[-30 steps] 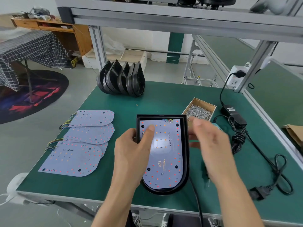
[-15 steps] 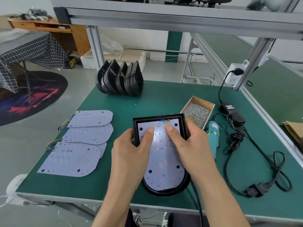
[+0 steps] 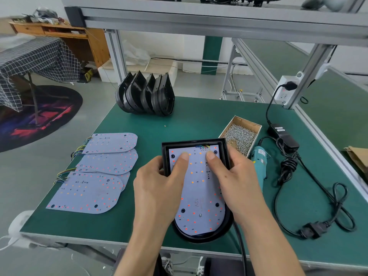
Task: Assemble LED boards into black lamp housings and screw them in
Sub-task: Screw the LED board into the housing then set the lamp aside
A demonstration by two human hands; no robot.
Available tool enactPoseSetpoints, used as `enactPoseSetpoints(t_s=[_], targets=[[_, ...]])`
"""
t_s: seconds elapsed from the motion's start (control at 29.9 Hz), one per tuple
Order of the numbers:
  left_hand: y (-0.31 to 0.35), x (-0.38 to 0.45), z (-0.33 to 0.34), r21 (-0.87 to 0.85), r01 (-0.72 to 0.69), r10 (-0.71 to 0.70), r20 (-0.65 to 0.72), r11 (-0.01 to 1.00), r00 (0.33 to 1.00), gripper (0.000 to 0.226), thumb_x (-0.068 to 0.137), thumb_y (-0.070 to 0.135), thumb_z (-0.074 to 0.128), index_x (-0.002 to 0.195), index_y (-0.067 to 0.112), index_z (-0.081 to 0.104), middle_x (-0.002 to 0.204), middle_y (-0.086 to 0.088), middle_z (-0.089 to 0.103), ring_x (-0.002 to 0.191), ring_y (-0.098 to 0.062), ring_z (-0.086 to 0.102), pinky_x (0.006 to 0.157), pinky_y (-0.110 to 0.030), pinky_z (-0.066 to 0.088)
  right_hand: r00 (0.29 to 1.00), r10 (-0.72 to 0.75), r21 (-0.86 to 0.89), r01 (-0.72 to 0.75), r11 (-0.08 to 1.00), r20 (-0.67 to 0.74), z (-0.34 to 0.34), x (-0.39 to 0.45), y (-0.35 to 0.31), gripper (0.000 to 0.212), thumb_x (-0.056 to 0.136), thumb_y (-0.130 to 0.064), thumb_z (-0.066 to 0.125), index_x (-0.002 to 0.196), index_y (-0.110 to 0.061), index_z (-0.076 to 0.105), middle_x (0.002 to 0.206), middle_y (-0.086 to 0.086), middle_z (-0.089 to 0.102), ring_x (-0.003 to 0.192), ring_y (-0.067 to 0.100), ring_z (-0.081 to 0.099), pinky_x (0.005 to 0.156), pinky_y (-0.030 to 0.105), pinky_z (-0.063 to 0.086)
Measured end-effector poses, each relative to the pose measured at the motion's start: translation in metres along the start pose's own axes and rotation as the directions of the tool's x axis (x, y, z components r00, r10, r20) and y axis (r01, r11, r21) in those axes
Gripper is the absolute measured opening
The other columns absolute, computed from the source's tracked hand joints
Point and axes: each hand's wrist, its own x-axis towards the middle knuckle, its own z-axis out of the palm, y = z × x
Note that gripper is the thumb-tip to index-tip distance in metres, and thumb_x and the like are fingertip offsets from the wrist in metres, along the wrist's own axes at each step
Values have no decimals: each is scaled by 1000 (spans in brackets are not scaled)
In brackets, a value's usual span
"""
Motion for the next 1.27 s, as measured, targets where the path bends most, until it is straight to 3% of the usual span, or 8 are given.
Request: enactPoseSetpoints(t_s=[0.47, 0.6, 0.67, 0.84, 0.97, 1.11, 1.21, 1.27], targets=[[-11, 3, 6, -61, -18, 22, 64, 998, 998, 48, 82, 61, 62, 72, 14, 61, 53, 7, 51, 47, -11, 40, 44, -19, 34, 998, 10, -1, -10, 1000, -61, 2, -2, 6, 16, 103, -24, 66, 96, -36, 74, 89, -10, 76, 79, 7, 69, 71, 20, 53], [-14, 5, 9, -50, 22, -18, 71, 998, 997, 54, 80, 63, 63, 73, 10, 59, 53, 6, 47, 48, -14, 37, 48, -30, 37, 997, 32, -27, -34, 999, -72, 2, -3, 11, 9, 101, -30, 64, 101, -33, 73, 92, -2, 77, 90, 31, 69, 85, 48, 61], [-13, 4, 10, -72, 40, -33, 87, 997, 996, 56, 79, 64, 63, 75, 9, 60, 55, 6, 50, 50, -14, 39, 49, -31, 39, 995, 37, -50, -42, 998, -92, 1, -3, 11, 8, 100, -31, 64, 100, -31, 72, 90, 1, 75, 88, 34, 67, 84, 52, 60], [-18, 3, 10, -225, 258, -165, 364, 940, 917, 26, 85, 45, 68, 93, 21, 74, 94, -4, 79, 89, -30, 76, 85, -58, 61, 986, 103, -28, -108, 994, -134, -1, -1, 15, 15, 102, -26, 66, 96, -37, 74, 88, -1, 76, 87, 33, 69, 79, 41, 58], [-20, 1, 11, -237, 244, -150, 355, 940, 923, 17, 89, 37, 64, 98, 27, 75, 97, 0, 80, 94, -31, 76, 87, -60, 60, 983, 92, -104, -110, 988, -160, 0, 1, 18, 8, 101, -32, 66, 94, -32, 70, 82, 6, 71, 68, 25, 60, 67, 43, 53], [-22, 1, 11, -219, 231, -152, 326, 948, 933, 18, 87, 39, 63, 95, 27, 74, 93, -4, 79, 89, -34, 74, 84, -59, 61, 991, 127, -282, -134, 950, -41, -13, 3, 16, 13, 95, -48, 69, 95, -35, 73, 82, -17, 73, 73, -1, 64, 69, 21, 48], [-29, 4, 8, -160, 209, -160, 275, 965, 948, 26, 84, 45, 62, 90, 21, 71, 94, -13, 75, 78, -36, 68, 72, -44, 60, 960, 163, -396, -245, 885, -229, -45, 4, 23, 39, 92, -61, 63, 116, -33, 75, 92, -14, 73, 90, 2, 67, 79, 25, 47], [-33, 6, 7, -136, 206, -166, 260, 969, 951, 29, 86, 44, 63, 91, 17, 69, 95, -16, 73, 69, -22, 62, 60, -32, 55, 890, 150, -617, -412, 671, -431, -73, 9, 34, 51, 98, -57, 58, 133, -21, 66, 109, 3, 68, 106, 26, 62, 86, 39, 46]])
